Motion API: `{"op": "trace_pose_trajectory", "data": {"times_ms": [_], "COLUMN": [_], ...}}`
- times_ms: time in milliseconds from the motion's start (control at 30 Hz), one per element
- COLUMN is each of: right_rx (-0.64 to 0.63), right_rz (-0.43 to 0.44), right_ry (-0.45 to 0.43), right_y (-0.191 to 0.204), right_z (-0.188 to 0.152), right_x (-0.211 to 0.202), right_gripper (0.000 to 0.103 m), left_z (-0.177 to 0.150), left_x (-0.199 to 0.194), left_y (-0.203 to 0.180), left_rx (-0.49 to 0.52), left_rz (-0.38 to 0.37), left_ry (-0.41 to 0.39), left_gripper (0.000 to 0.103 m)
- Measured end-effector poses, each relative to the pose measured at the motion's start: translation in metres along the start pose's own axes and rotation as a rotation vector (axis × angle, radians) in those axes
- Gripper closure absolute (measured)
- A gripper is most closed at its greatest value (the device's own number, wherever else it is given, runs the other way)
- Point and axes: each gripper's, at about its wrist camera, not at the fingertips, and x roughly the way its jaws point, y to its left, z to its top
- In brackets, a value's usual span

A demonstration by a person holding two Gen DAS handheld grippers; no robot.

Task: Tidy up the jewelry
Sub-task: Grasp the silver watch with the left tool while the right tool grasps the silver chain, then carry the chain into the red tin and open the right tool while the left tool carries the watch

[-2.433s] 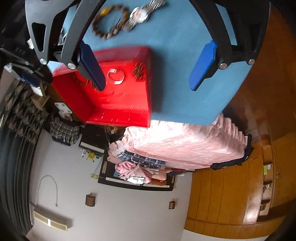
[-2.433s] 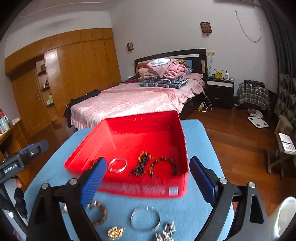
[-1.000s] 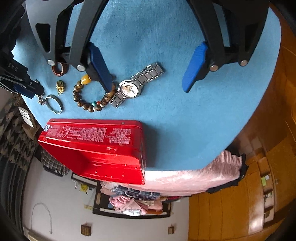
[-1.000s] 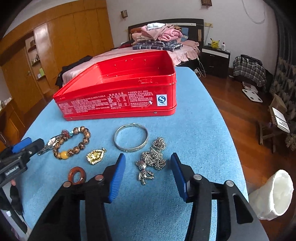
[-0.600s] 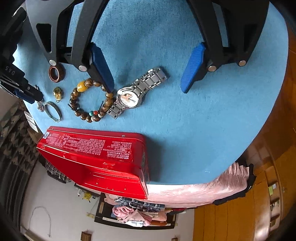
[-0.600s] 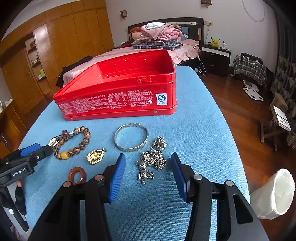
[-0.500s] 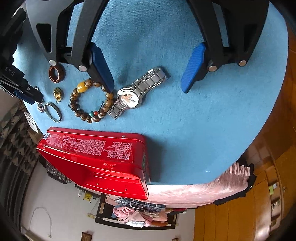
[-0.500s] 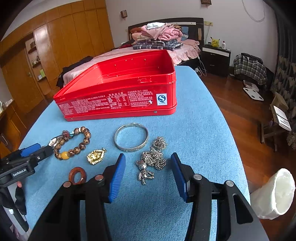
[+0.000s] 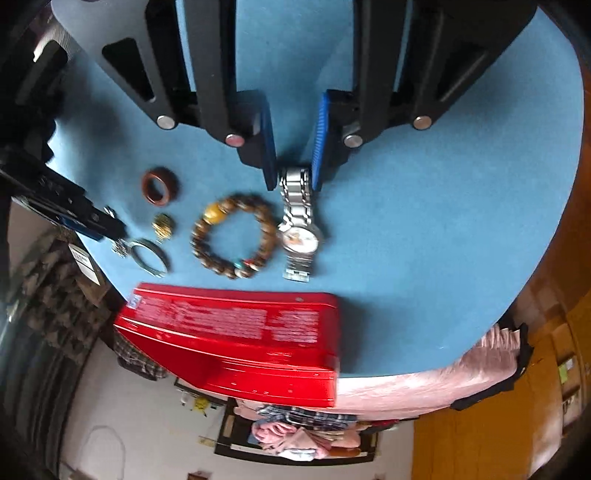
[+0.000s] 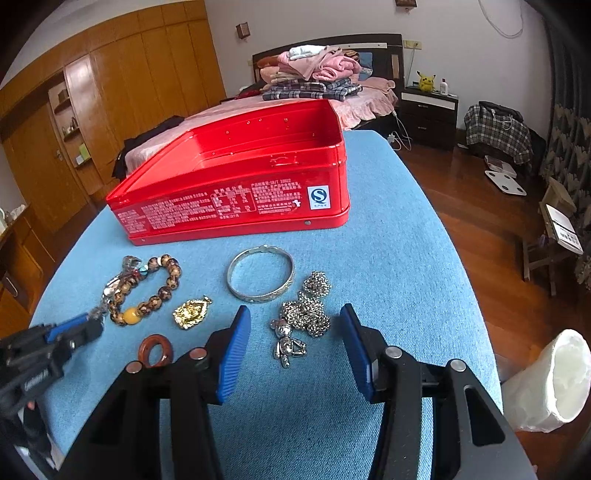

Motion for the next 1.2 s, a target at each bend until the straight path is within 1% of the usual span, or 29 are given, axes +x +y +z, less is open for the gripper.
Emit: {"op": "trace_pose_trajectory", "data": {"times_ms": [33,100,133,167,267,367,467,667,800,833,867,900,967,1033,1100,1200], "right_rx": [0.003,0.009,0.010,0.010,0.010,0.013,0.013,0.017,0.017,0.017,0.016,0.016,0.013,0.010,0.013,0.000], "right_rz": [0.002,0.007,0.007,0.008,0.007,0.010,0.011,0.016,0.015,0.015,0.015,0.014,0.012,-0.001,0.011,0.029], "right_ry": [-0.001,-0.003,-0.004,-0.004,-0.003,-0.004,-0.004,-0.003,0.001,0.001,0.003,0.004,0.008,0.008,0.011,0.015], "right_y": [-0.002,-0.003,-0.003,-0.003,-0.003,-0.004,-0.005,-0.006,-0.007,-0.007,-0.008,-0.008,-0.009,-0.008,-0.009,-0.010], "right_z": [0.001,0.001,0.000,0.000,-0.001,-0.001,-0.001,-0.001,-0.002,-0.002,-0.001,-0.001,-0.002,-0.003,-0.004,-0.006], "right_x": [0.000,-0.001,-0.001,-0.001,-0.001,-0.001,-0.001,0.000,0.000,0.001,0.001,0.001,0.001,0.001,0.002,0.000], "right_gripper": [0.054,0.054,0.054,0.054,0.054,0.054,0.054,0.054,0.054,0.054,0.054,0.053,0.054,0.063,0.080,0.080], "left_z": [0.000,0.001,0.002,0.005,0.012,0.018,0.023,0.035,0.035,0.035,0.035,0.035,0.032,0.028,0.022,0.012], "left_x": [-0.001,-0.001,-0.001,0.001,0.010,0.016,0.023,0.032,0.034,0.034,0.033,0.033,0.031,0.029,0.025,0.018], "left_y": [-0.001,0.001,0.002,0.005,0.010,0.006,0.002,0.002,-0.001,0.000,0.000,0.000,0.001,0.000,0.000,-0.001], "left_rx": [-0.004,-0.011,-0.014,-0.027,-0.057,-0.048,-0.033,-0.036,-0.022,-0.029,-0.032,-0.035,-0.045,-0.051,-0.066,-0.075], "left_rz": [0.001,0.025,0.038,0.051,0.054,0.061,0.089,0.101,0.124,0.124,0.123,0.120,0.116,0.111,0.101,0.090], "left_ry": [-0.001,-0.009,-0.013,-0.017,-0.015,-0.016,-0.013,0.004,0.011,0.010,0.007,0.004,-0.003,-0.011,-0.025,-0.043], "left_gripper": [0.083,0.074,0.066,0.063,0.062,0.058,0.058,0.059,0.059,0.061,0.070,0.072,0.072,0.072,0.072,0.072]}}
